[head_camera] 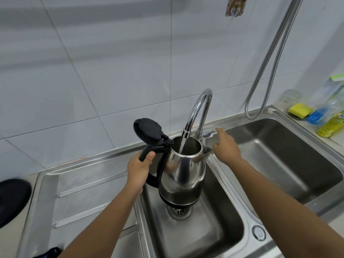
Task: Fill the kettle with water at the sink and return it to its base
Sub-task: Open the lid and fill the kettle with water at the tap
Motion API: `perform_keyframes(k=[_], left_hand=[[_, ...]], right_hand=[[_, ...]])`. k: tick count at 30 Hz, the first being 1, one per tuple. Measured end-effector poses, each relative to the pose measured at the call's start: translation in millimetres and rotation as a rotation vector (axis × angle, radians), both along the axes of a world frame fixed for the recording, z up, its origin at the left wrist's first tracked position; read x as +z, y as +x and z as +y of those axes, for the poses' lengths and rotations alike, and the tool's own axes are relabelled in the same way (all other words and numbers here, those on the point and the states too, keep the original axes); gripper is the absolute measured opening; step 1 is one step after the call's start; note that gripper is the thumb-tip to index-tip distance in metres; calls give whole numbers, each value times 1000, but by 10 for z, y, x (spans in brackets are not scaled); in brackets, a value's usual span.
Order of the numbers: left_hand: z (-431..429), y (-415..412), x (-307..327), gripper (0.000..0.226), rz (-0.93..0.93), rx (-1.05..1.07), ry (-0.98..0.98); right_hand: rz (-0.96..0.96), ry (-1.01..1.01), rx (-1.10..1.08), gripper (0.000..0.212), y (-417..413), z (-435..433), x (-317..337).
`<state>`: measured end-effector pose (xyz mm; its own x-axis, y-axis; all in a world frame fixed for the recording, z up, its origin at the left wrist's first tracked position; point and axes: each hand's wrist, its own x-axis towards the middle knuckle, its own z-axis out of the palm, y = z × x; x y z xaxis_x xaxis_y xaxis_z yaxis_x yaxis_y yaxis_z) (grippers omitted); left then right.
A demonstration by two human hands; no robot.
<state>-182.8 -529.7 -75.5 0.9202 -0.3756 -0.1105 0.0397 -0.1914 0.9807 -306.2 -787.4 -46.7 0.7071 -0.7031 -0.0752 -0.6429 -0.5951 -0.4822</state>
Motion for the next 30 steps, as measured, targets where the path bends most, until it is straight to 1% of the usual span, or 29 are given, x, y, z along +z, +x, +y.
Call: perform_keyframes(k=[7,9,10,11,12,14,15,16,17,18,20,21,22,25,27,30], left_hand=[[24,-28,45,53,14,-14,-34],[31,-24,63,53,25,-9,-42],[35,-19,67,53,29,-6,-46],[40,-11,66,53,31,-4,-46],[48,-4,62,54,30,-1,-41],[61,7,64,59,22,8,-31],[66,14,74,61,21,13,-31],[74,25,88,62,22,16,-32],[82,31,104,62,21,14,-31],[87,37,122,61,17,12,-28],[102,37,155,55,4,8,-25],[108,30,171,52,-2,5,-27],[113,21,183,50,-6,2,-33],[122,4,218,51,-14,7,-54],[126,10,236,56,-30,11,-56],[135,41,243,71,-50,22,-52]], right_hand=[[47,10,41,66,-38,-22,-12],[30,6,28,69,-36,17,-53],[-11,30,-1,71,-37,66,-76],[-82,88,-50,70,-53,151,-84],[-178,194,-114,65,-88,272,-97],[-428,548,-205,43,-253,600,-170],[-519,735,-236,30,-317,784,-234],[-583,864,-237,33,-361,955,-280],[-600,931,-205,43,-405,1096,-314],[-593,946,-155,57,-444,1199,-340],[-589,957,-72,97,-456,1286,-390],[-586,971,-40,111,-433,1304,-406],[-573,963,-18,120,-401,1316,-419],[-490,883,-44,134,-319,1308,-446],[-464,858,-38,136,-300,1288,-454],[-478,828,-22,133,-269,1279,-463]])
